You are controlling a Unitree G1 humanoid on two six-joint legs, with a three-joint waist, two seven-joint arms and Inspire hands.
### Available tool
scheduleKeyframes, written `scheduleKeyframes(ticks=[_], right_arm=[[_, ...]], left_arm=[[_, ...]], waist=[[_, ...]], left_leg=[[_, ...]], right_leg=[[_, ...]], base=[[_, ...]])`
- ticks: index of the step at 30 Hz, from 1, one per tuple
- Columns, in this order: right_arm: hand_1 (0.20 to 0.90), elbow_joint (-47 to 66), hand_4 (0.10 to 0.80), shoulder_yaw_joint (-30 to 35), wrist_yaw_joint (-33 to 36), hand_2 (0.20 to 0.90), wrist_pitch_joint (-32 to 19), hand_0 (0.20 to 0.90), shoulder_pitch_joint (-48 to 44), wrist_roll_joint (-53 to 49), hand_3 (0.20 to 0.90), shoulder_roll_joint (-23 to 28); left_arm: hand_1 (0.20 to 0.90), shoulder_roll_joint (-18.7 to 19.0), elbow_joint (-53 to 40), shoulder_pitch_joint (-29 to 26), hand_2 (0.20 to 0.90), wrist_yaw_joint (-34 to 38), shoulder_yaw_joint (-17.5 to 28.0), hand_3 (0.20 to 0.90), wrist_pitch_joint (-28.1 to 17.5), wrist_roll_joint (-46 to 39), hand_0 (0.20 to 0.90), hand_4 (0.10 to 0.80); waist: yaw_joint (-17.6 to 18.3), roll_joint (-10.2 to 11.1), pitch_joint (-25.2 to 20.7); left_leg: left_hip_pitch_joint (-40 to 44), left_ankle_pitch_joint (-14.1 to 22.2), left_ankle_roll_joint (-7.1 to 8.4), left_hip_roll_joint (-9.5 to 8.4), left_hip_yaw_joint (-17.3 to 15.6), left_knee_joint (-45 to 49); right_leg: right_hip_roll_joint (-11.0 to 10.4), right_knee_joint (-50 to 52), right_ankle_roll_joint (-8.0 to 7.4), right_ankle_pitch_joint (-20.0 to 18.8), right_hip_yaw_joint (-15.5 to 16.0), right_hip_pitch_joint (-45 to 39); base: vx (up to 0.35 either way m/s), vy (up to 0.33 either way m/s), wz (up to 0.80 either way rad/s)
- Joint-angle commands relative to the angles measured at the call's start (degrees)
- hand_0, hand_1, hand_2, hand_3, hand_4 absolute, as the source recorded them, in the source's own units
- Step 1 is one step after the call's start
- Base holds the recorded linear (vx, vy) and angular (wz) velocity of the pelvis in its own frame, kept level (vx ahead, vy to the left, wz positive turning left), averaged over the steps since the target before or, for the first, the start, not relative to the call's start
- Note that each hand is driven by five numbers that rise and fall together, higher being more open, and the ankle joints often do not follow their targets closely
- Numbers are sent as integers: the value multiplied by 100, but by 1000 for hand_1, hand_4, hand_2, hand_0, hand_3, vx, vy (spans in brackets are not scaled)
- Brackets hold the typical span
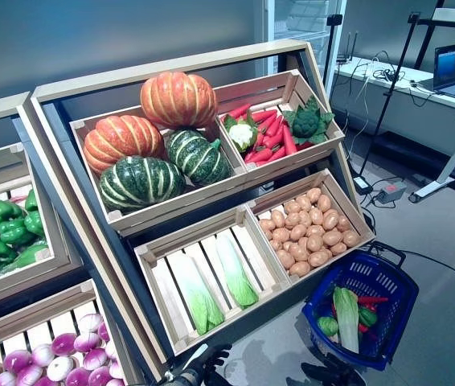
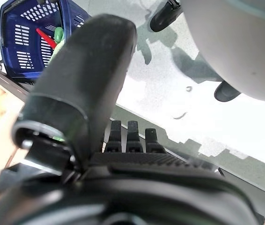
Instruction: Put vegetables into the basket
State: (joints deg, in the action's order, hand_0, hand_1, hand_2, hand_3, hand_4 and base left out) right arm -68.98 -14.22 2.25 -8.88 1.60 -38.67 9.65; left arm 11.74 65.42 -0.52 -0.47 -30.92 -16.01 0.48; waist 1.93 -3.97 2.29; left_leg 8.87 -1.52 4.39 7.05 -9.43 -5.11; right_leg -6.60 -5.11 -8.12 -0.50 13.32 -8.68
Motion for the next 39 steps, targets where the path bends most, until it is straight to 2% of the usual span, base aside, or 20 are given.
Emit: scheduleKeyframes(ticks=[1,11,13,18,21,22,23,28,30,35,37,39], right_arm=[[900,-387,800,-53,-289,900,-62,900,-548,55,900,-480],[900,-485,800,43,-193,900,20,900,-542,-96,900,-501],[900,-507,800,67,-175,900,38,900,-553,-78,900,-490],[900,-476,800,25,-189,900,125,900,-577,-61,900,-425],[900,-401,800,-12,-129,900,210,900,-594,-75,900,-398],[900,-371,800,-17,-108,900,232,900,-593,-81,900,-393],[900,-280,800,-39,-45,900,301,900,-588,-102,900,-383],[900,2,800,-108,186,900,532,900,-570,-235,900,-390],[900,143,800,-106,324,900,628,900,-515,-309,900,-425],[900,226,800,-40,454,900,656,900,-417,-393,900,-495],[900,167,800,-15,436,900,598,900,-394,-446,900,-523],[900,144,800,24,462,900,591,900,-374,-476,900,-558]], left_arm=[[900,-118,356,-414,900,11,-85,900,-376,139,900,800],[900,-140,402,-394,900,43,-39,900,-472,199,900,800],[900,-123,357,-399,900,-17,-90,900,-685,316,900,800],[900,-16,-141,-446,900,-156,-408,900,-1715,303,900,800],[900,95,-640,-522,900,-270,-469,900,-1926,-92,900,800],[900,131,-806,-544,900,-313,-466,900,-1859,-178,900,800],[900,228,-1214,-588,900,-373,-445,900,-1970,-430,900,800],[900,527,-2642,-699,900,-627,-276,900,-1917,-1252,900,800],[900,657,-3339,-690,900,-771,-66,900,-1791,-1894,900,800],[900,637,-4027,-679,900,-798,451,900,-1667,-2735,900,800],[900,607,-4188,-676,900,-568,702,900,-1589,-2842,900,800],[900,607,-4241,-686,900,68,882,900,-1683,-2424,900,800]], waist=[[-97,349,225],[-69,330,228],[-53,319,239],[-11,292,285],[-15,281,316],[-19,280,323],[-32,281,341],[-138,294,385],[-204,305,388],[-306,346,359],[-356,363,337],[-394,374,310]], left_leg=[[26,403,-209,-213,-177,11],[34,396,-214,-216,-205,11],[44,399,-212,-219,-219,11],[64,402,-200,-220,-248,11],[65,401,-191,-221,-244,11],[65,401,-191,-221,-239,11],[60,396,-192,-224,-222,11],[49,388,-192,-229,-149,11],[37,392,-195,-232,-104,11],[31,402,-206,-249,-16,11],[33,411,-207,-252,11,11],[35,417,-210,-257,42,11]], right_leg=[[-71,11,215,118,82,-90],[-70,11,217,111,54,-81],[-66,11,218,108,39,-80],[-54,11,215,102,-21,-77],[-49,11,218,102,-31,-79],[-48,11,220,103,-30,-80],[-47,11,226,101,-24,-84],[-54,11,251,101,45,-110],[-67,11,255,104,102,-125],[-85,11,269,113,190,-162],[-99,11,275,120,243,-181],[-106,11,282,132,277,-201]], base=[[0,0,0],[0,0,0],[0,0,0],[0,0,0],[0,0,0],[0,0,0],[0,0,0],[0,0,0],[2,2,7],[8,-1,13],[7,-1,7],[18,0,5]])
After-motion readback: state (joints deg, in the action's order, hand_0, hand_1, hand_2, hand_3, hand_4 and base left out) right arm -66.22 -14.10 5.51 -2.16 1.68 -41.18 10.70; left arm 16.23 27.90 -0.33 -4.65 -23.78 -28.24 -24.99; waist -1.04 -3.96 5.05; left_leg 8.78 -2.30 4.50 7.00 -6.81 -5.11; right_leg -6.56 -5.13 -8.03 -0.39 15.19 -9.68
